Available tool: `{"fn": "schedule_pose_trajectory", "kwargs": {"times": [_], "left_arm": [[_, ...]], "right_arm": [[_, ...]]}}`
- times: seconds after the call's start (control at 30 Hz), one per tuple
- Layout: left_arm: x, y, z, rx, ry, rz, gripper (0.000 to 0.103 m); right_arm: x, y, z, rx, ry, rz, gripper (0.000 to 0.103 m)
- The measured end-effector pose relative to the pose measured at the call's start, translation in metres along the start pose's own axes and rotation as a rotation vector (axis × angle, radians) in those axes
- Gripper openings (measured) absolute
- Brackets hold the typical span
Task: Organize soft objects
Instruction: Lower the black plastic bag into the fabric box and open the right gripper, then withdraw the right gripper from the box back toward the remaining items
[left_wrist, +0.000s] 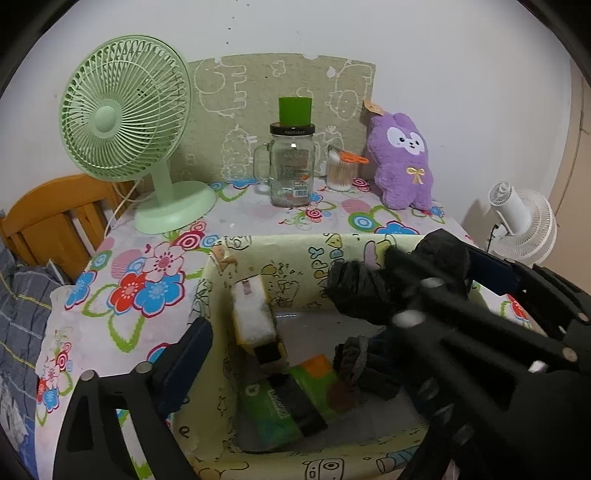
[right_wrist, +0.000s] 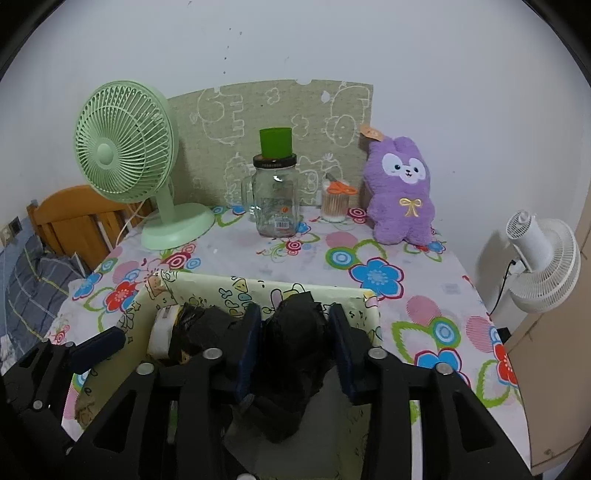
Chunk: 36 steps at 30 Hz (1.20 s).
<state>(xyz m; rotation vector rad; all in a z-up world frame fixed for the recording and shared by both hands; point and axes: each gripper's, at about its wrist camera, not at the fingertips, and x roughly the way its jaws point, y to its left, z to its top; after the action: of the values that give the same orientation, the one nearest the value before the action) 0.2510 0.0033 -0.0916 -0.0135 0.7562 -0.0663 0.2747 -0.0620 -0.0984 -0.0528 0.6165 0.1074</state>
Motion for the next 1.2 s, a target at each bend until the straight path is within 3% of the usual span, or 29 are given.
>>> {"fn": "schedule_pose_trajectory", "kwargs": {"times": [0.03, 0.13, 0.23, 0.5, 1.2], "left_arm": [[0.0, 0.0, 0.0, 0.002, -0.001, 0.002, 0.097], [0.001, 0.0, 0.001, 0.0, -0.004, 0.002, 0.097], [0.002, 0.0, 0.001, -0.001, -0.006, 0.001, 0.097], [-0.007, -0.004, 0.001, 0.01, -0.024, 0.017, 0.097], [-0.063, -0.021, -0.008, 0.039, -0.111, 0.014, 0.099]], "right_arm": [[0.001, 0.001, 0.0, 0.0, -0.002, 0.005, 0.064], [0.002, 0.001, -0.001, -0.003, -0.011, 0.016, 0.077], [0.002, 0.0, -0.001, 0.001, -0.01, 0.027, 0.082], [-0.001, -0.003, -0.001, 0.024, 0.016, 0.055, 0.085], [-0.064, -0.01, -0.005, 0.028, -0.057, 0.032, 0.091]]}}
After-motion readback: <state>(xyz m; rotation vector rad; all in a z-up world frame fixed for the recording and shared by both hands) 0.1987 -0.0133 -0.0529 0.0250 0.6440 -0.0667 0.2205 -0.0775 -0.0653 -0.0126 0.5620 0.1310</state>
